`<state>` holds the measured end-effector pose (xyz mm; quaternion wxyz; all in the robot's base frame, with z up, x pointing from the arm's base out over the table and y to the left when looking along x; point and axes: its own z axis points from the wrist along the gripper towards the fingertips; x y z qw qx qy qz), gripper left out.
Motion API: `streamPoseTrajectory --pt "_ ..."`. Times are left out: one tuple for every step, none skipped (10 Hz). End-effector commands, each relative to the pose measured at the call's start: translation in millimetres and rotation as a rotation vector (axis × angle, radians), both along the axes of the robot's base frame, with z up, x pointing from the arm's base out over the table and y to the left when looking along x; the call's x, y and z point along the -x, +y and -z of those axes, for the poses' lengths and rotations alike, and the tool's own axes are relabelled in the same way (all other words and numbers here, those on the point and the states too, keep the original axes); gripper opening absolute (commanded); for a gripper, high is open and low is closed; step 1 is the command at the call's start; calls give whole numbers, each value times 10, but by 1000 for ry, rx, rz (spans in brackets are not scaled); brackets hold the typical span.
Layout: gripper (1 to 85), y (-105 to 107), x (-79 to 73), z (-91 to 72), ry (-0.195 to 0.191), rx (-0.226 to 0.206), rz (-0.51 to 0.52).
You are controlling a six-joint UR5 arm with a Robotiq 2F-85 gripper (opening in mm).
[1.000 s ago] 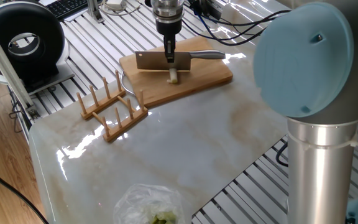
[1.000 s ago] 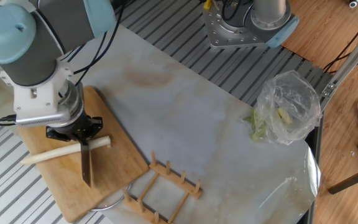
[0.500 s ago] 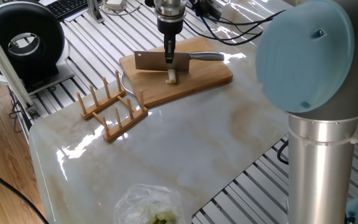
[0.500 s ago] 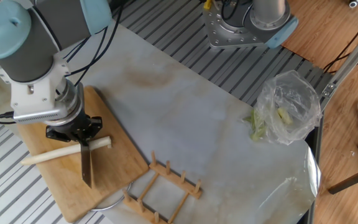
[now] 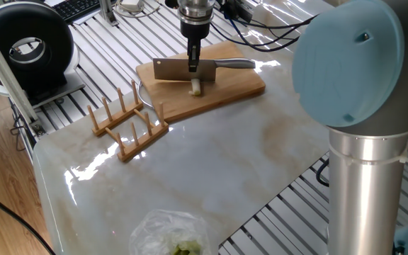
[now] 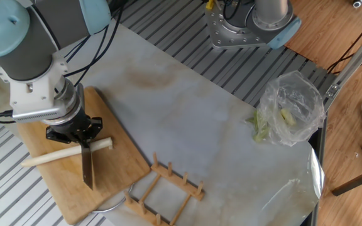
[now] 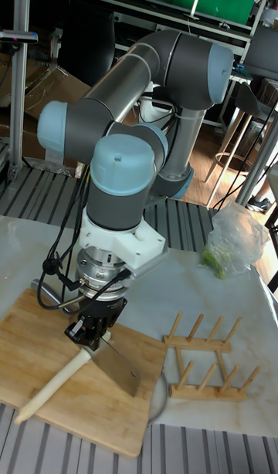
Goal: Chop the scallions
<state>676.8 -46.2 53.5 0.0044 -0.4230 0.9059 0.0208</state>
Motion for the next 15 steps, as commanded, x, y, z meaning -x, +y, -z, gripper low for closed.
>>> streamPoseTrajectory --pt "13 -72 10 -6 7 28 1" --pt "13 -75 15 -24 13 41 1" --pt "13 -84 18 -33 16 59 1" --pt "13 -70 26 -27 17 64 8" --pt "13 -76 27 -29 17 67 8" --pt "13 -76 34 -56 22 73 5" --pt "13 -64 34 -71 26 90 9" --pt "13 -42 34 -35 23 113 25" --pt "13 4 26 24 12 121 39" --pt "13 -3 35 16 15 122 39" --pt "13 -35 45 -44 24 121 27" --pt "13 -54 57 -112 32 119 18" --pt "13 -52 73 -161 38 116 18" --pt "13 -30 78 -159 40 109 22" --pt "13 2 65 -113 36 87 28"
